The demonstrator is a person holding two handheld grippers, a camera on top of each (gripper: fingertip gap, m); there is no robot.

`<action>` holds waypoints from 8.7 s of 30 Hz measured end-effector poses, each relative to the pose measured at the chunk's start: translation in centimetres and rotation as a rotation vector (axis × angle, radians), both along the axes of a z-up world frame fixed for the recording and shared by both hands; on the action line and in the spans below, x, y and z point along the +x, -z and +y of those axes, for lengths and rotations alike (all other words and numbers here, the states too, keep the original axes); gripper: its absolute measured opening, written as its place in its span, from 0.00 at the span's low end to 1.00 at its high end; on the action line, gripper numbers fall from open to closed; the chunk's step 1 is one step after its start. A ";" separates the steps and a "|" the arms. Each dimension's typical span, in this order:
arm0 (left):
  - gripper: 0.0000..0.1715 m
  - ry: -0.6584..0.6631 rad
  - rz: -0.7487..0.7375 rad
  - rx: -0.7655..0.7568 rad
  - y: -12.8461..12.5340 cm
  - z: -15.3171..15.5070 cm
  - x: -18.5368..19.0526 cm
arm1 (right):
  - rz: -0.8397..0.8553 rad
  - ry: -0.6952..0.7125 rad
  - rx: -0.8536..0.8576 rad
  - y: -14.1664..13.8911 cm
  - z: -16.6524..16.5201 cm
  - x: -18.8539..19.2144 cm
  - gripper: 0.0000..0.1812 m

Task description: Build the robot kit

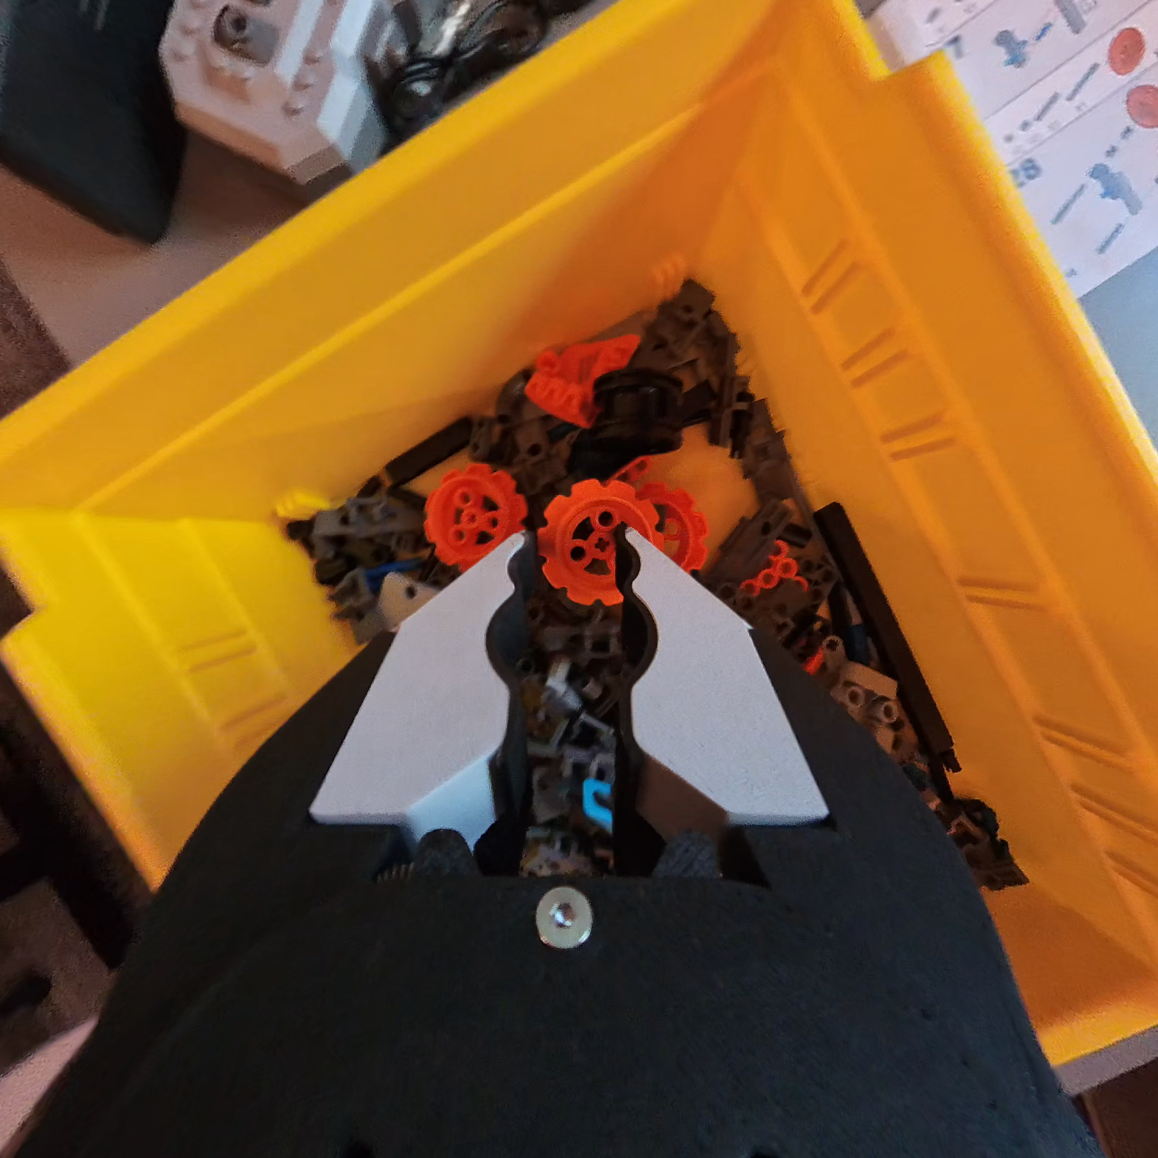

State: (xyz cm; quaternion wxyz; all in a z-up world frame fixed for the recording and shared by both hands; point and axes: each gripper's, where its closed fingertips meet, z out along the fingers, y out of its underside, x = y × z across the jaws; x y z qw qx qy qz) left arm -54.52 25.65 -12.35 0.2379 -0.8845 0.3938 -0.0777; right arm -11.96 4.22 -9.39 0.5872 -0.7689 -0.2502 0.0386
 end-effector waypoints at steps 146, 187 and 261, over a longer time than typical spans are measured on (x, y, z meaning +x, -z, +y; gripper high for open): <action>0.29 0.513 -1.080 -0.133 -8.7 -21.5 51.4 | 0.092 -0.070 -0.197 -1.7 0.0 9.1 0.01; 0.06 0.656 -0.809 -0.066 -7.7 -21.8 42.9 | -0.348 -0.141 0.191 -3.2 0.3 1.4 0.01; 0.14 0.250 -0.620 0.017 -1.6 -22.3 21.9 | -0.339 -0.639 -0.011 2.4 0.6 -16.7 0.01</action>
